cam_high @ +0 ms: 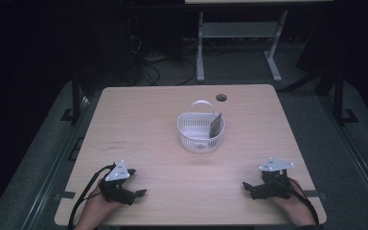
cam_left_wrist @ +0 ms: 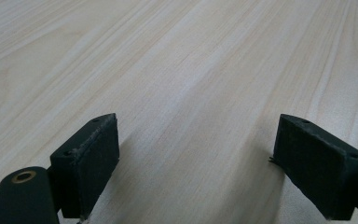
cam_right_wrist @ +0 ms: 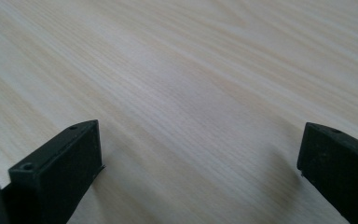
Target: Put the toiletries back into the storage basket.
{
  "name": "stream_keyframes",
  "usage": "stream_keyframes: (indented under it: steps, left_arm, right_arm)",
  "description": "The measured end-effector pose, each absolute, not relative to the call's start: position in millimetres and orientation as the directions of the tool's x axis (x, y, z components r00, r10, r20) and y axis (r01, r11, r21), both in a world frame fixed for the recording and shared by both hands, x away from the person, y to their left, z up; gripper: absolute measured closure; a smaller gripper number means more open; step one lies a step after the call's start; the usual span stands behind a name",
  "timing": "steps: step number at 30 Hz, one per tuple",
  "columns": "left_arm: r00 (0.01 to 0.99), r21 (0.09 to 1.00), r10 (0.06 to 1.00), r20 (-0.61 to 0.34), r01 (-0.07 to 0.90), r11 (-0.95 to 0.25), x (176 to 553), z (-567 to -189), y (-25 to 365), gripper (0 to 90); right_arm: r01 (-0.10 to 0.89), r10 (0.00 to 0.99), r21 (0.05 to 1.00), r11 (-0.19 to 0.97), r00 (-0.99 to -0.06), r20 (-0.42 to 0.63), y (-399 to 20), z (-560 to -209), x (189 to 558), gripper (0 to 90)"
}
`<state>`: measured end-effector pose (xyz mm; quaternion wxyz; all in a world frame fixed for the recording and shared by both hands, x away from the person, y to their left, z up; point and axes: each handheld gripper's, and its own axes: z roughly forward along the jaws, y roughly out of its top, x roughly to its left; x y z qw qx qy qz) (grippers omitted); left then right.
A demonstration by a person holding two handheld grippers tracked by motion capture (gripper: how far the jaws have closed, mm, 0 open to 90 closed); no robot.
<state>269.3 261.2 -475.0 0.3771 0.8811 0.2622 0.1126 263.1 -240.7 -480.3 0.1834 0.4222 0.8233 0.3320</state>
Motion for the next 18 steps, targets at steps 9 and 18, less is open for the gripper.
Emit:
stream_keyframes:
  steps: [9, 18]
  left_arm:
    - [0.837, 0.723, 0.547, 0.001, 0.377, -0.579, 269.3, -474.9, 261.2, 13.2]
    - [0.837, 0.723, 0.547, 0.001, 0.377, -0.579, 269.3, -475.0, 261.2, 13.2]
  right_arm:
    - [0.574, 0.836, 0.714, 0.401, -0.548, -0.028, -247.0, -481.7, 263.0, 0.0]
    - [0.620, 0.850, 0.696, 0.362, -0.526, 0.026, -250.6, -482.6, 267.1, 0.0]
